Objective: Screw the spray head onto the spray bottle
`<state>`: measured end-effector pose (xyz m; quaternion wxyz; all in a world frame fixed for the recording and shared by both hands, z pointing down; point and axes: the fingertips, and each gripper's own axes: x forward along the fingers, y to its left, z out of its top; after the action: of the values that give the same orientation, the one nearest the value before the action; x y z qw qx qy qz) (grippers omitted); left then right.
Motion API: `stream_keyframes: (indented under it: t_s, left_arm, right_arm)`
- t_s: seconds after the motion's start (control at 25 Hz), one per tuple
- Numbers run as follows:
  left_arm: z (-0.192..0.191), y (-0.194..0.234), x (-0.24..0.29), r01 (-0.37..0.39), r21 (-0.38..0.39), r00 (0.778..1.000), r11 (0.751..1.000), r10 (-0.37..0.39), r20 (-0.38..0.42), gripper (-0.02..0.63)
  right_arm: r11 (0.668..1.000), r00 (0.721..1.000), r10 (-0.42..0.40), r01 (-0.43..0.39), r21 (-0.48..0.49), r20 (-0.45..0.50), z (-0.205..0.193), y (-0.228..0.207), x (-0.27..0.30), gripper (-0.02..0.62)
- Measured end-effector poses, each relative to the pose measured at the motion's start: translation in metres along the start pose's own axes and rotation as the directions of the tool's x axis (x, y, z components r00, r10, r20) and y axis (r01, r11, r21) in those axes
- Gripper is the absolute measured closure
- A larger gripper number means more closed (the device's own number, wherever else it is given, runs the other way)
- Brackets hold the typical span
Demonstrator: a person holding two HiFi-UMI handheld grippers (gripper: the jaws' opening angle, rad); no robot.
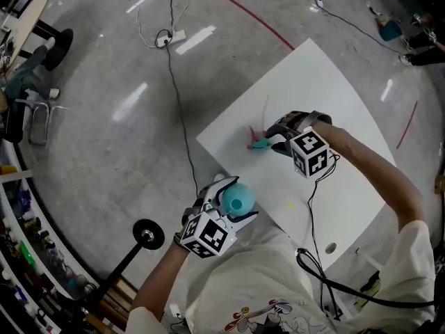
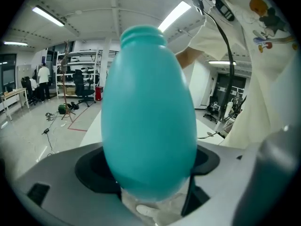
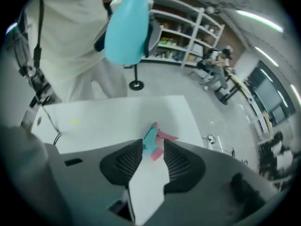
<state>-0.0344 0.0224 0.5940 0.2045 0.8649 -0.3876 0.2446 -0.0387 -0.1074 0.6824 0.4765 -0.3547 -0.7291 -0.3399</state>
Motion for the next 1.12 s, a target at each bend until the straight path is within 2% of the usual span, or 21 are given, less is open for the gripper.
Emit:
stream_keyframes:
  t_s: [0.08,0.16,0.36,0.68,0.96,1.04,1.12]
  left_arm:
    - [-0.002,0.002,0.001,0.011,0.006,1.000,1.000,-0.011,-0.006,0.176]
    - [-0.003,0.000,0.002,0.029,0.019,0.999,0.999,-0.029,-0.014,0.176]
    - [-0.003,-0.016,0.008,0.068,0.052,0.997,0.996,-0.067,-0.030,0.176]
    - [-0.004,-0.016,0.007,0.079,0.039,0.997,0.996,-0.078,-0.018,0.176]
    - [0.006,-0.012,0.011,0.079,0.041,0.997,0.996,-0.078,-0.013,0.176]
    - [0.006,-0.012,0.014,0.082,0.042,0.997,0.996,-0.082,-0.016,0.176]
    - [0.005,-0.013,0.016,0.085,0.038,0.996,0.996,-0.084,-0.021,0.176]
  right_arm:
    - [0.984,0.995,0.069,-0.080,-0.160,-0.071,-0.006,-0.004,0.012,0.469]
    - [0.954,0.986,0.105,-0.137,-0.266,-0.131,-0.011,-0.008,0.021,0.469]
    - [0.875,0.961,0.158,-0.243,-0.418,-0.228,-0.019,-0.010,0.037,0.469]
    - [0.831,0.933,0.219,-0.331,-0.447,-0.285,-0.023,-0.015,0.053,0.469]
    - [0.796,0.926,0.208,-0.347,-0.496,-0.314,-0.025,-0.018,0.056,0.465]
    - [0.795,0.921,0.205,-0.354,-0.493,-0.331,-0.028,-0.017,0.057,0.465]
    - [0.815,0.918,0.208,-0.353,-0.459,-0.337,-0.029,-0.017,0.059,0.465]
